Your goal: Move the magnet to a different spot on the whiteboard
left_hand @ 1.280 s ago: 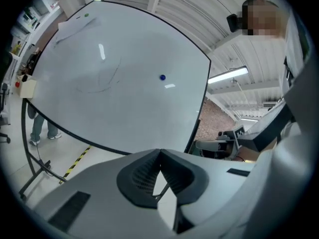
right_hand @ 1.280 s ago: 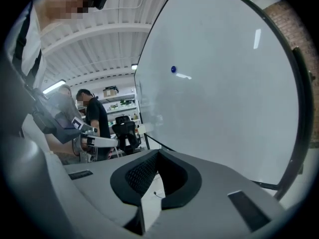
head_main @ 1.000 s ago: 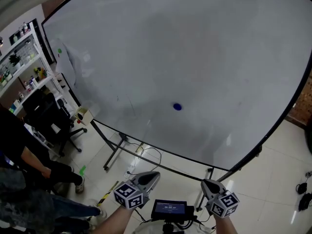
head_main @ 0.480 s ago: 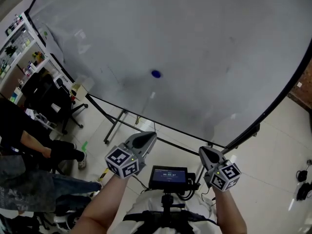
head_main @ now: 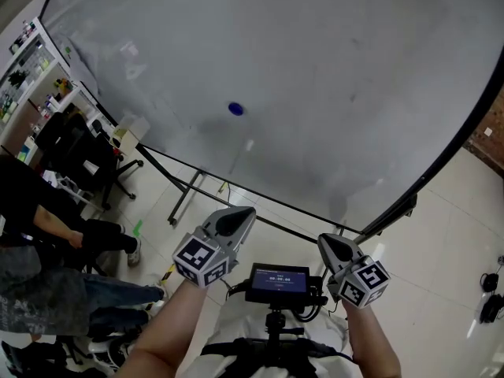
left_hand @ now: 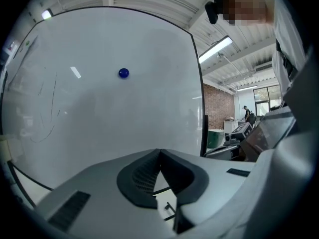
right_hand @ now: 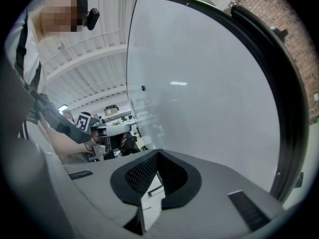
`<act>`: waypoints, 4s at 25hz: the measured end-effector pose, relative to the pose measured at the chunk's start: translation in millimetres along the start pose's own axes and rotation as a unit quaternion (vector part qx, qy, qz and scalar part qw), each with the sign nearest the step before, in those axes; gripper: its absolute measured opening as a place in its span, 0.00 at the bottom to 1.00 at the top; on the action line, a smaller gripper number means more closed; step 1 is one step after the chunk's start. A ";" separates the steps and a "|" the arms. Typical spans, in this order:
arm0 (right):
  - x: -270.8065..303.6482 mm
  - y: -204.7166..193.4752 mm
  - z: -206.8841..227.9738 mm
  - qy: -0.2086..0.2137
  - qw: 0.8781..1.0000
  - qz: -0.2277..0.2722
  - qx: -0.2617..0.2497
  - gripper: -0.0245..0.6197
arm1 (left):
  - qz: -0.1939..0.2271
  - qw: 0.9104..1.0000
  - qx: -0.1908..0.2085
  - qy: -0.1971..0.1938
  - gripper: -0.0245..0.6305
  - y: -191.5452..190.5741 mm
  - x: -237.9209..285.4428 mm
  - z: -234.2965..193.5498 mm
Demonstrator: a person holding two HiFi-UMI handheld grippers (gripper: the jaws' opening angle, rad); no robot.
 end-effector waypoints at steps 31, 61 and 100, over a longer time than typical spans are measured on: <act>57.3 35.2 22.1 -0.093 0.993 0.070 0.007 0.09 | 0.045 0.842 0.517 0.149 0.14 149.9 27.8 -85.4; 55.0 43.8 45.6 -0.111 0.991 0.075 0.013 0.09 | 0.034 0.779 0.595 0.195 0.27 181.0 57.1 -84.0; -34.5 -10.2 18.2 -0.023 0.998 0.006 0.056 0.09 | 0.021 0.999 -0.044 -0.002 0.28 21.8 27.0 10.2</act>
Point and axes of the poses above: the fingertips, and each gripper's own axes: x forward along the fingers, z to its right, y out of its top, the point moved 5 cm from there along -x, backward along the fingers, and after that the axes turned 7 degrees about y, right-handed, at the moved point
